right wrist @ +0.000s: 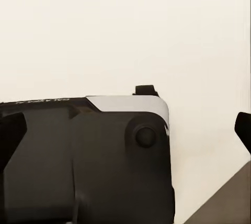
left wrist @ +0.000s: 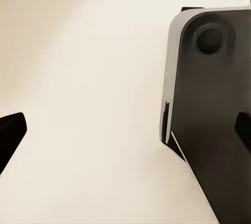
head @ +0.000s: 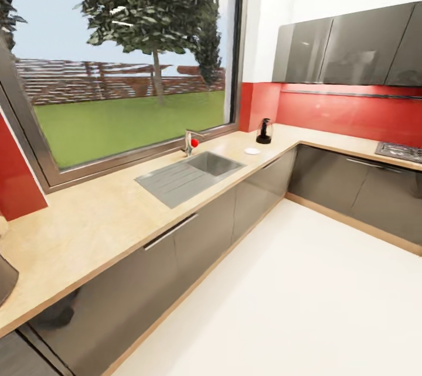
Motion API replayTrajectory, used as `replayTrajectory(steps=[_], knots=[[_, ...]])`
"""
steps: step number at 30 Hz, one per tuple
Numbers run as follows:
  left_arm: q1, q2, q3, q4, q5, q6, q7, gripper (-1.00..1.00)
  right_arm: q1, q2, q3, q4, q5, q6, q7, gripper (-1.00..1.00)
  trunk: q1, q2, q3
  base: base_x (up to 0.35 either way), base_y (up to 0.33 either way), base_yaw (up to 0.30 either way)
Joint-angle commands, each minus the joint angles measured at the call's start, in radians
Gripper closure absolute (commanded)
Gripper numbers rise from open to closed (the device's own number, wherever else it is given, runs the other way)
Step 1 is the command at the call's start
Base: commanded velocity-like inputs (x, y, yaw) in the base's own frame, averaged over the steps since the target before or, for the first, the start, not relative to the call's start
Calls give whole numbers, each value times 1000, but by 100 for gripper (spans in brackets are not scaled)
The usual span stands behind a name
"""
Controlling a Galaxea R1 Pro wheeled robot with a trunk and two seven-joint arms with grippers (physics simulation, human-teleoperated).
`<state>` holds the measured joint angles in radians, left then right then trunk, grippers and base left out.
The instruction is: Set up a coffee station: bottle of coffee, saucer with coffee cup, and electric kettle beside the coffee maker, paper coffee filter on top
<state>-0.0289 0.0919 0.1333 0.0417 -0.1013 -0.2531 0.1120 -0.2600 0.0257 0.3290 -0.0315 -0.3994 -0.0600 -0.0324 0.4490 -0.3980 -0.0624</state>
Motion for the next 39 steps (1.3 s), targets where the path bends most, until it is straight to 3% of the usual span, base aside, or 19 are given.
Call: replayTrajectory(steps=[1,27,39], knots=[[-2,0,8,4,-11,-8,5,-100,-1,0,8,1,-9,-3,-3,-100,1,-2,-2,260,-234,-266],[-2,3,9,4,-11,-12,5,-100,-1,1,10,2,-8,-3,-3,-100,1,-2,-2,283,-204,-21],[-2,3,9,4,-11,-12,5,-100,-1,1,9,2,-8,-3,-3,-100,1,-2,-2,306,-167,-239]])
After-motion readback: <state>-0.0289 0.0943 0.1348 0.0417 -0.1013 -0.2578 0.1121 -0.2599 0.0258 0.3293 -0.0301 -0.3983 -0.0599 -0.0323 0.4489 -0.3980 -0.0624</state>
